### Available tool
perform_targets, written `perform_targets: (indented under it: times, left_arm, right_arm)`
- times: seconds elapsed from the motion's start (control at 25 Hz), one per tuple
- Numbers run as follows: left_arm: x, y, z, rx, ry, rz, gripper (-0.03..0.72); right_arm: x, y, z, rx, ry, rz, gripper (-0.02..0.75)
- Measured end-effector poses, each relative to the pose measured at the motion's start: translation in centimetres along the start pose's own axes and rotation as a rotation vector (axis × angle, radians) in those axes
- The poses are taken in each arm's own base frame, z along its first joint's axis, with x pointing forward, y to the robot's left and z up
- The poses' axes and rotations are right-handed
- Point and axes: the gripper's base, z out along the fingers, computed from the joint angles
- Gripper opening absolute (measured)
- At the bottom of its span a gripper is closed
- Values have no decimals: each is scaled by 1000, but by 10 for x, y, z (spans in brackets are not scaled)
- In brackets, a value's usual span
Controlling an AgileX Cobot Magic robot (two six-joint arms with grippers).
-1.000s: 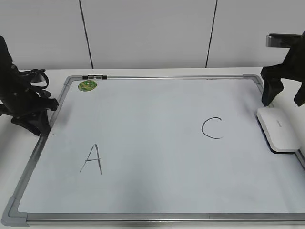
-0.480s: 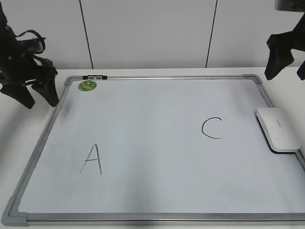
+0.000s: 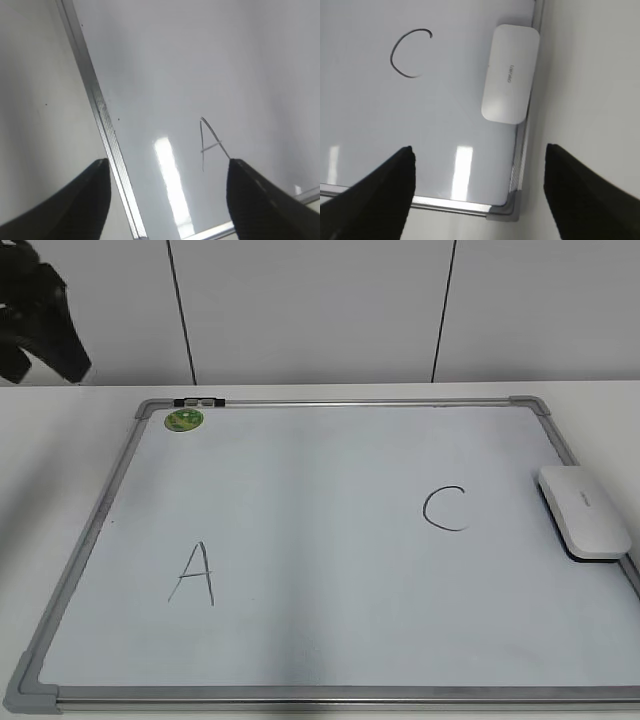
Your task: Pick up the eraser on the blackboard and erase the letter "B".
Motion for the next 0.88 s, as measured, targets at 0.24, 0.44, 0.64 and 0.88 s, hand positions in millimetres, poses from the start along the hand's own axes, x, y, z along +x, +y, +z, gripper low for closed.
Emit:
perform_targets:
  times: [0.24, 0.44, 0.64, 0.88]
  left_arm:
    - [61, -20, -56, 1, -82, 34, 510]
    - [125, -30, -88, 1, -149, 55, 478]
    - [180, -34, -103, -16, -210, 75, 474]
    - [238, -30, -94, -64, -240, 61, 475]
  right_arm:
    - [54, 7, -41, 16, -95, -8, 593]
    - [103, 13, -60, 24, -162, -11, 593]
    - [151, 20, -60, 17, -195, -7, 593]
    - [202, 24, -43, 20, -205, -39, 592]
